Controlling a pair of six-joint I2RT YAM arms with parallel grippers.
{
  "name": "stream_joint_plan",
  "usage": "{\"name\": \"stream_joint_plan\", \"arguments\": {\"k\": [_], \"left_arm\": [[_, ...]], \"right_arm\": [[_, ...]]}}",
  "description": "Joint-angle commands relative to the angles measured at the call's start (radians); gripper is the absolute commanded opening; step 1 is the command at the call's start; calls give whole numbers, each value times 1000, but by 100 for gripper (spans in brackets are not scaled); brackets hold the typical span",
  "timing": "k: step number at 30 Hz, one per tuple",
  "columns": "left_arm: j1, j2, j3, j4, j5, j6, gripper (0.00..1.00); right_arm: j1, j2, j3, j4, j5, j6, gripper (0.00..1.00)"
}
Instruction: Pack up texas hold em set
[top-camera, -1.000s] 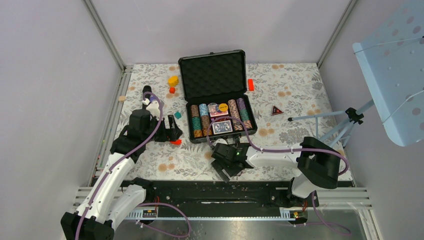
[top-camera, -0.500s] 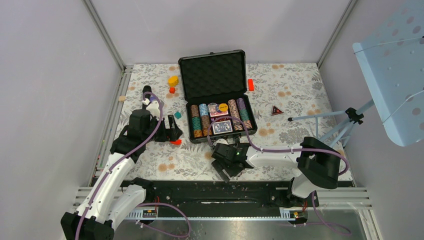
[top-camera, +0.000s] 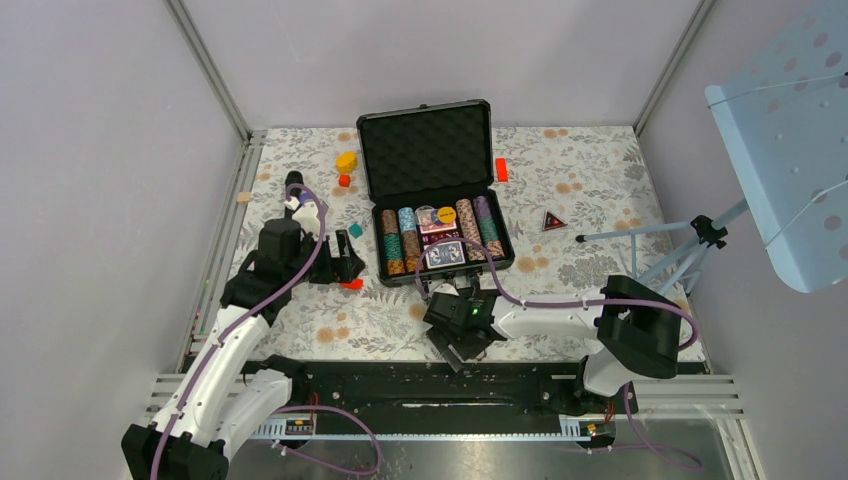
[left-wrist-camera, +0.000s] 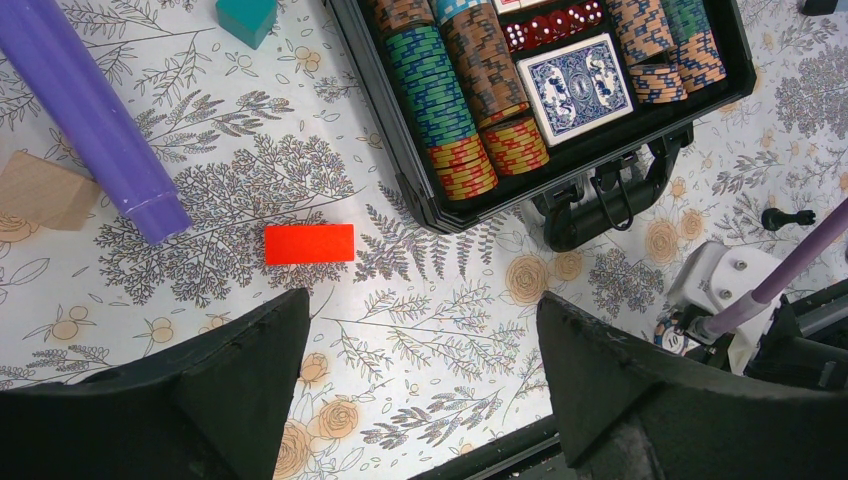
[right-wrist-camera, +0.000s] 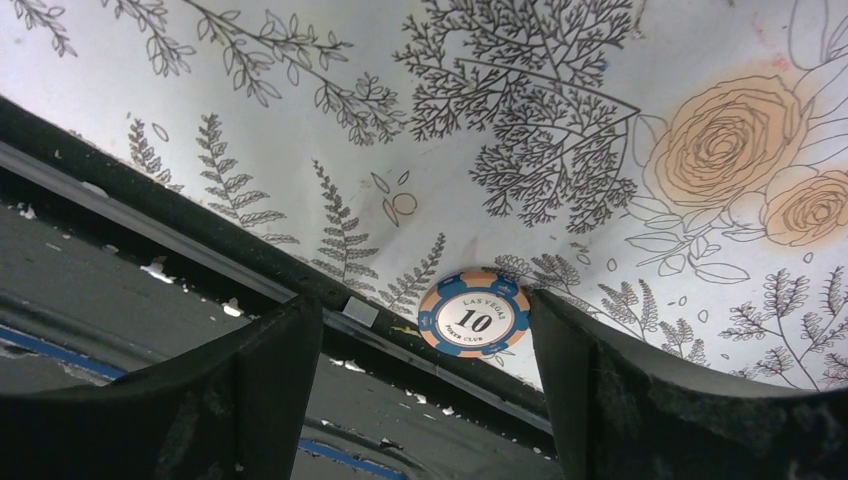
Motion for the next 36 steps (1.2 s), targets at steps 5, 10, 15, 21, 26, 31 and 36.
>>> {"name": "stream_joint_plan", "arguments": {"k": [5,10,15,21,26,31,36], "left_arm": [[1,3,3,45,11,12,83],[1,4,2,44,11,12,83],[2,4,2,44,15,12,83],[2,3,1,44,14,12,83],[1,3,1,44,14,12,83],[1,4,1,45,15,12,83],[1,4,2,45,17,12,83]], "right_arm": [[20,-45,16,-37,-5,35,82],[20,-61,27,-63,58,37,84],[19,-77,52,-110,98,-32,86],[31,-70,60,-164,80,-134,86],[51,-41,67,-162,81,-150,84],[65,11,82,-162,100,-161,83],[68,37,88,-171,116,-173,82]]}}
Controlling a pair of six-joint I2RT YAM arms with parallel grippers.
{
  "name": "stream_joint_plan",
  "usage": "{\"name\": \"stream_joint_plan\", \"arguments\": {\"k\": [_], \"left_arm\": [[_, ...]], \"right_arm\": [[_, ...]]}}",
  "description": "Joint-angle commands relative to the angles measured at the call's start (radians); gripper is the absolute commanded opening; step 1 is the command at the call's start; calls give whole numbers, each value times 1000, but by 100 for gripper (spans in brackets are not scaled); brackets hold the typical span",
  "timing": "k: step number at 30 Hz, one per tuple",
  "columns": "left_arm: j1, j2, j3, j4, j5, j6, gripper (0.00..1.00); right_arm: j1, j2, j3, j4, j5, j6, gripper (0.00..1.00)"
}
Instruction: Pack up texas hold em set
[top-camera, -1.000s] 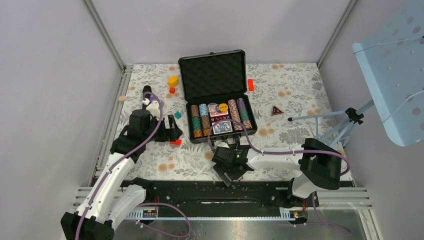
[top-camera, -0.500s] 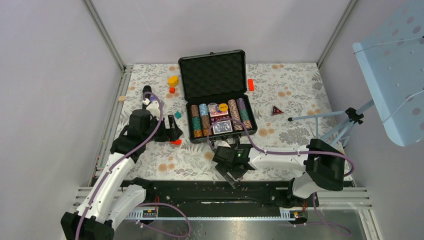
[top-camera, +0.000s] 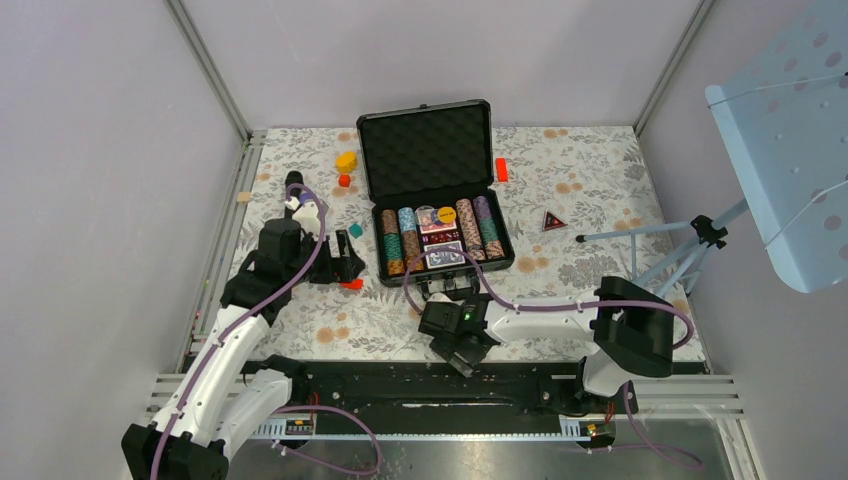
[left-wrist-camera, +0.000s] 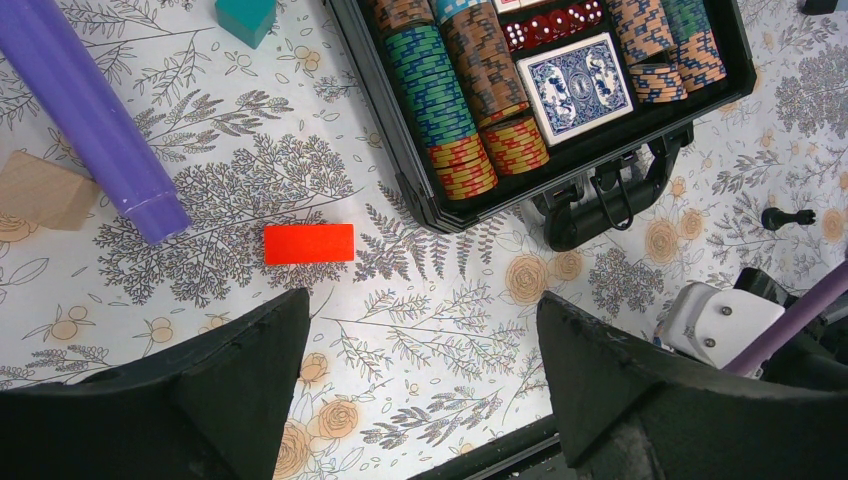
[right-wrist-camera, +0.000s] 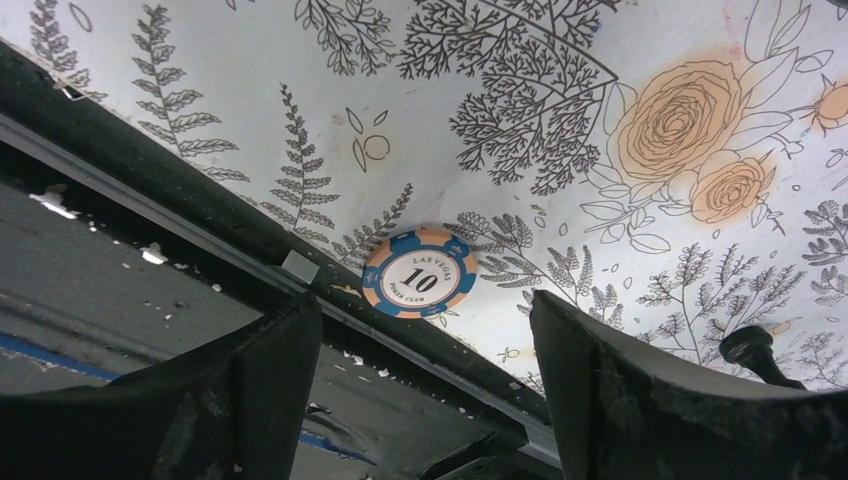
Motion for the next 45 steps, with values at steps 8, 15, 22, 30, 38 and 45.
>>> {"name": "stream_joint_plan", "arguments": {"k": [8,15,22,30,38,45], "left_arm": [[2,3,1,44,14,12,83],[1,3,1,44,13,12,83],[1,6,1,45,15,12,83],[1,6,1,44,15,12,83],[1,8,1,45,15,12,83],[1,8,1,44,15,12,83]], "right_arm": [[9,74,66,-54,33,-38,77],[10,111,78,-63,8,-42,68],[11,118,72,-66,-10,-28,58],[11,106,68,-60,-15,-23,42],[9,37,46,-20,-20,-9,36],[9,-9,37,8,5,16,33]]}}
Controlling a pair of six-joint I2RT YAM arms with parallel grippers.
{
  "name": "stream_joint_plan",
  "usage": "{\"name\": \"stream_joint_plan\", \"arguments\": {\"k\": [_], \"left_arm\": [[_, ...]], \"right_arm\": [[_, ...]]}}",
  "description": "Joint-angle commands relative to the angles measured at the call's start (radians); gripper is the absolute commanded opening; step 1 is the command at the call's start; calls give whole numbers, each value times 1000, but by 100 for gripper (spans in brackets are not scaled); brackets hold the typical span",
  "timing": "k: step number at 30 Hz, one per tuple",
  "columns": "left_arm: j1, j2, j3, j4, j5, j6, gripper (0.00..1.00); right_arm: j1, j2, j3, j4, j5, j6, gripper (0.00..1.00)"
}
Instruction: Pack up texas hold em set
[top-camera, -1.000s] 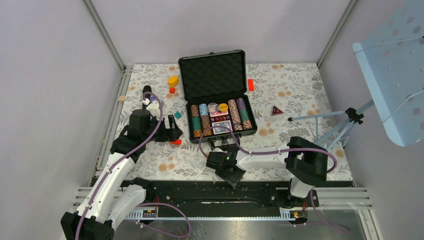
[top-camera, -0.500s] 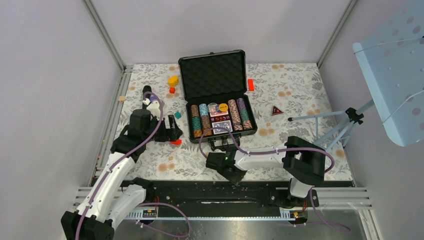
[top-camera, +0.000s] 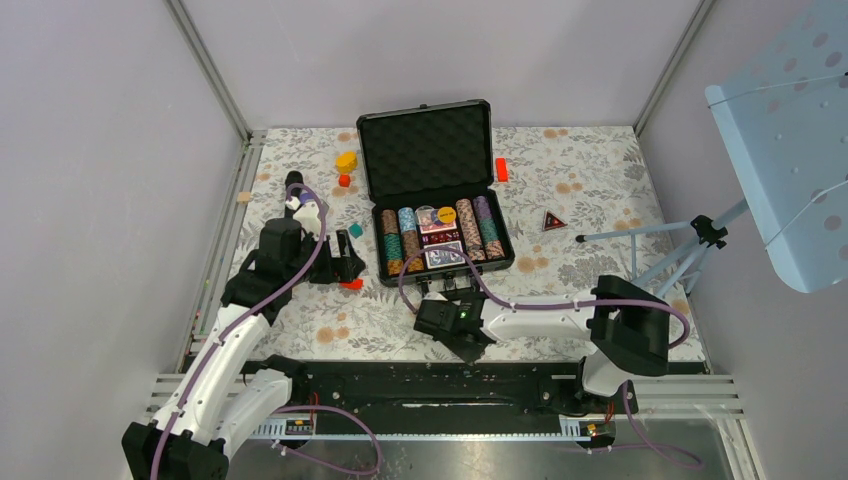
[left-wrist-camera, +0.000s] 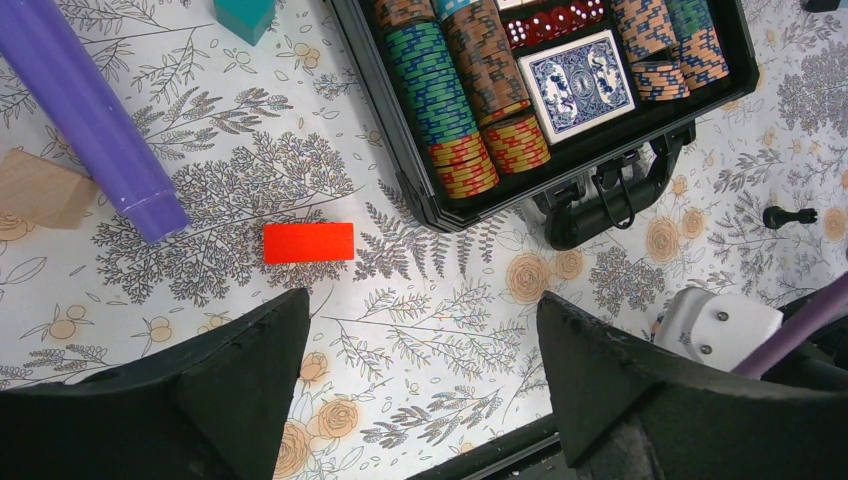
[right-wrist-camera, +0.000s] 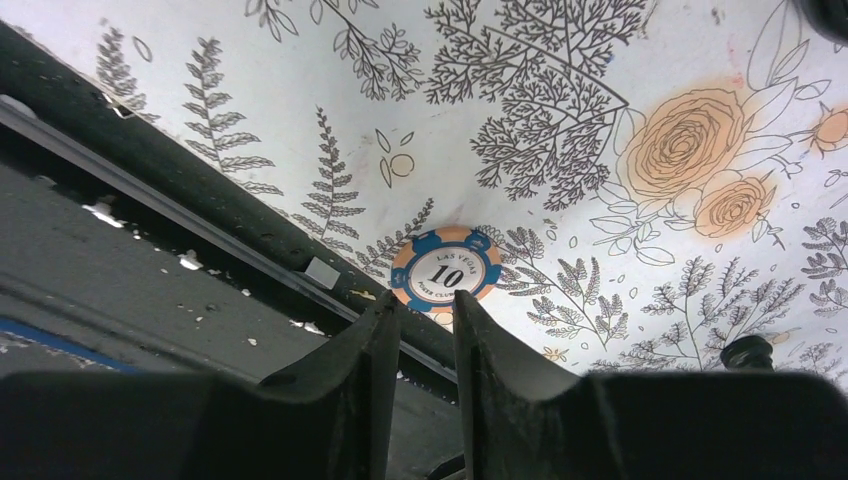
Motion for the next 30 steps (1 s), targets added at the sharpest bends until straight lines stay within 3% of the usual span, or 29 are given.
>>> {"name": "stream_joint_plan", "arguments": {"k": [1,5,9,12,25,28,30], "left_arm": [[1,1,2,45,14,12,83],[1,-1,1,45,14,12,83],[2,-1,2,44,13,12,83],[1,-1,1,45,13,12,83],[1,-1,2,45,13,12,83],[1,0,1,45,12,12,83],[2,-1,2,45,13,12,83]], "right_arm": [[6,-51,-5,23,18,24,33],[3,-47,-3,20,27,25,35],[2,-35,-2,8,22,21,66],[2,-24,-5,7,-15,11,74],[4,155,74,-59,8,70,74],[3,145,63,-34,15,79,68],[4,146,65,-40,21,82,59]]}}
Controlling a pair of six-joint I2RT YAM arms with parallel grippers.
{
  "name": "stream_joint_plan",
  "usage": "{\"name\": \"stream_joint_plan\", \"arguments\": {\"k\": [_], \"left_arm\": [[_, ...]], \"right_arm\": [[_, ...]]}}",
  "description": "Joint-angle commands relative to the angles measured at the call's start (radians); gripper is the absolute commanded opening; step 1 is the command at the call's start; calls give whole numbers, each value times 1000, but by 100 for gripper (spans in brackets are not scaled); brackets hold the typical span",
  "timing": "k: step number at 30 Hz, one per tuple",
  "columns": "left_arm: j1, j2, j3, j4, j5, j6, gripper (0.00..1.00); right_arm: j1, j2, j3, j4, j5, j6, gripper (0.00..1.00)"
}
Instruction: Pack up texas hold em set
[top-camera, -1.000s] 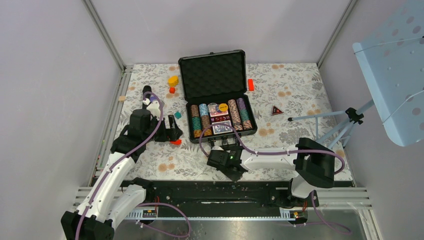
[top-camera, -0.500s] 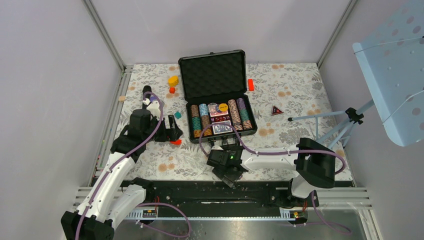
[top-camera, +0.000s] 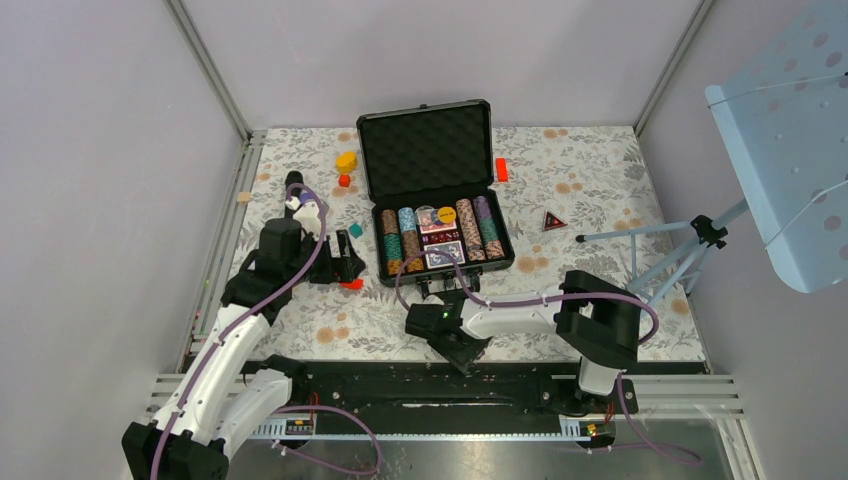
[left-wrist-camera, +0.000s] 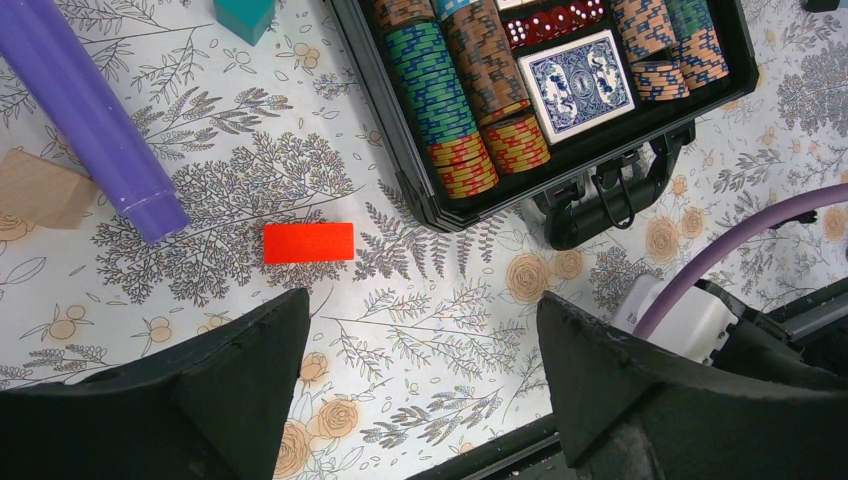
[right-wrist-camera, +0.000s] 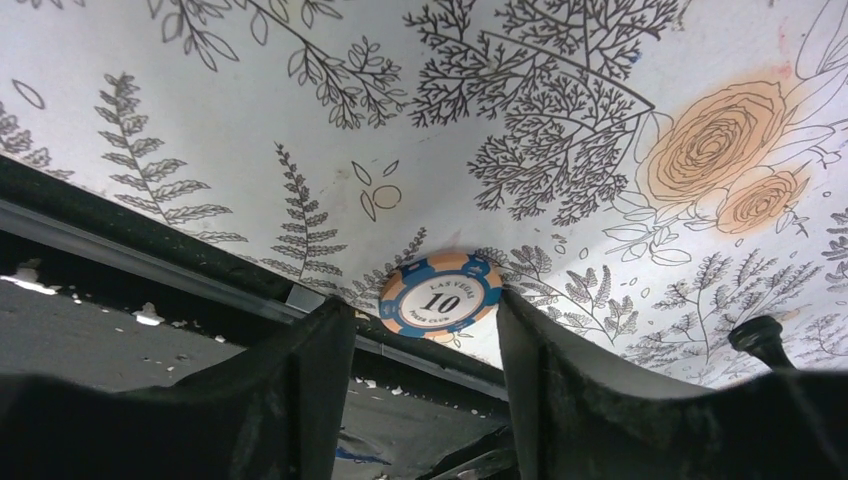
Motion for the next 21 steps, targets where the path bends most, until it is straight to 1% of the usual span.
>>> {"name": "stream_joint_plan", "arguments": {"k": [1,7,8,9,11,17,21], "left_arm": [[1,-1,1,44,13,12,83],[1,-1,2,44,13,12,83],[1,0,1,44,13,12,83],[1,-1,1,44,13,12,83],[1,-1,1,44,13,12,83],[1,-1,0,44,10,12,83],[2,0,1,44,10,12,83]], "right_arm": [[4,20,8,10,7,34,54],[4,-4,-5,14,17,40,29],[3,-11,-7,15,22,40,22],[4,-18,-10,15,26,41,12],[3,-34,-15,20,40,42,1],[3,-86,-18,12,104,50,0],[0,-165,-17,10,152,59,0]]}}
